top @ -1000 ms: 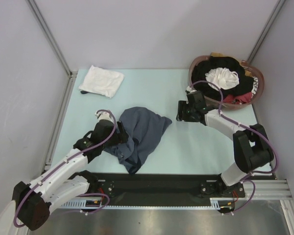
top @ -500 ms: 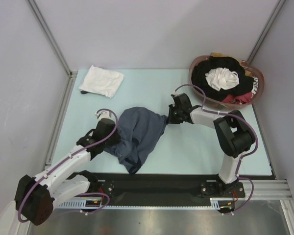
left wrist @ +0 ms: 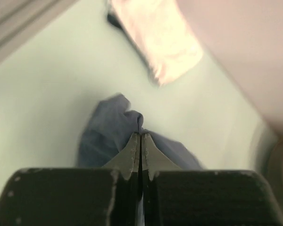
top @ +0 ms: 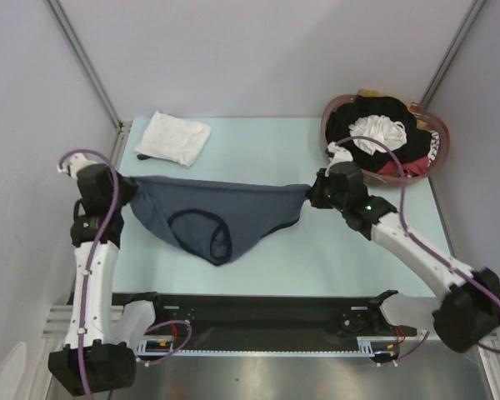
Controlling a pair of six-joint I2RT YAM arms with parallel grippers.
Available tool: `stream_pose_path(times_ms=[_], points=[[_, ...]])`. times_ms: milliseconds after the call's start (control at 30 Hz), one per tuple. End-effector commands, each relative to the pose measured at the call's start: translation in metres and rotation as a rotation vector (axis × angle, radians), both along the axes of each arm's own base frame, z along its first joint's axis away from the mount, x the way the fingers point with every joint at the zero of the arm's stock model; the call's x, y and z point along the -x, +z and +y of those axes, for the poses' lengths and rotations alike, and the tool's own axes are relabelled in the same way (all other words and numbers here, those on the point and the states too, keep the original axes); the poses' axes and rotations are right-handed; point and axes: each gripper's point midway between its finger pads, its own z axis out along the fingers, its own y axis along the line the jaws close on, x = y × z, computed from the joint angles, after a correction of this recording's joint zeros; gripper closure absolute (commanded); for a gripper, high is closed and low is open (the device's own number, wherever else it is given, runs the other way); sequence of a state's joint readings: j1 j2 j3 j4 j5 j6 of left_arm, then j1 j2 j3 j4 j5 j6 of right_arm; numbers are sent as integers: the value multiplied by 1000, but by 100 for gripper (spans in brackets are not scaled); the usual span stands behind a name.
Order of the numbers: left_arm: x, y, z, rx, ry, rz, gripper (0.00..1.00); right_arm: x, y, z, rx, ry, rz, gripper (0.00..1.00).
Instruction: Fold and stack the tank tops
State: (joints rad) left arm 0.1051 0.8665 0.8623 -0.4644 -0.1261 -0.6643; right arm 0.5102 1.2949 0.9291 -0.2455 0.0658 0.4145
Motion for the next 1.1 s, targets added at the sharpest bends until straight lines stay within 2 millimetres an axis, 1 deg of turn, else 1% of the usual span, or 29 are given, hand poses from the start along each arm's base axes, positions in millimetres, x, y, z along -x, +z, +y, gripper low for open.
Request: stream_pose_path(times_ms=[0, 33, 67, 100, 167, 200, 267, 300, 333, 367, 400, 467, 500, 567, 600, 633, 667, 700, 733, 767, 800, 833, 867, 900, 933, 967, 1000, 1033, 1067], points=[[-14, 80, 13, 17, 8, -152, 100, 30, 29, -20, 44, -15, -77, 100], [-14, 92, 12, 6, -2, -170, 100, 44, 53, -25, 35, -4, -138, 100], [-13, 105, 10, -2, -15, -196, 100, 52, 65, -26, 37, -5, -175, 100], [-9, 130, 9, -32, -28, -244, 100, 58, 87, -29, 18, -5, -225, 100], [5, 164, 5, -69, -50, -320, 100, 74, 124, -42, -26, -21, -303, 100], [16, 190, 3, -105, -63, -367, 100, 80, 148, -44, -59, -15, -349, 100], [38, 222, -3, -141, -85, -432, 100, 99, 175, -45, -105, 42, -392, 100], [55, 243, -6, -172, -93, -466, 100, 105, 184, -43, -123, 71, -401, 100], [67, 254, -10, -183, -100, -491, 100, 114, 199, -42, -148, 102, -415, 100], [74, 261, -14, -185, -120, -504, 100, 124, 206, -36, -183, 149, -414, 100], [80, 266, -26, -173, -178, -515, 100, 128, 211, -34, -200, 165, -413, 100], [74, 257, -38, -123, -245, -492, 100, 136, 222, -29, -230, 202, -413, 100], [61, 239, -51, -66, -322, -460, 100, 139, 225, -25, -247, 228, -411, 100], [34, 217, -58, 4, -370, -420, 100, 139, 233, -16, -266, 262, -408, 100], [21, 190, -61, 43, -399, -364, 100, 138, 237, -14, -273, 269, -411, 100], [5, 171, -65, 71, -425, -317, 100, 138, 247, -12, -286, 275, -426, 100], [-6, 157, -65, 74, -417, -284, 100, 137, 251, -8, -293, 291, -428, 100], [-12, 143, -82, 55, -468, -236, 100, 133, 253, -2, -294, 304, -422, 100], [-31, 117, -80, 28, -430, -145, 99, 131, 257, 4, -303, 320, -429, 100], [-35, 100, -92, 14, -455, -73, 96, 130, 264, 7, -312, 330, -438, 100], [-38, 95, -115, -14, -519, -44, 91, 123, 259, 15, -304, 342, -416, 100], [-49, 74, -122, -25, -529, 30, 59, 120, 259, 19, -305, 340, -408, 100], [-51, 61, -120, -44, -508, 87, 39, 116, 259, 24, -302, 341, -400, 100], [-55, 54, -120, -56, -489, 117, 22, 114, 258, 30, -303, 353, -391, 100], [-55, 53, -118, -68, -477, 124, 1, 107, 253, 38, -301, 348, -371, 100], [-56, 52, -107, -111, -425, 127, 0, 110, 252, 48, -305, 367, -362, 100], [-53, 51, -106, -121, -424, 129, 0, 107, 254, 51, -301, 360, -367, 100], [-48, 58, -108, -128, -437, 98, 0, 96, 246, 57, -271, 326, -355, 100], [-47, 67, -113, -136, -461, 48, 0, 92, 243, 62, -264, 319, -347, 100]])
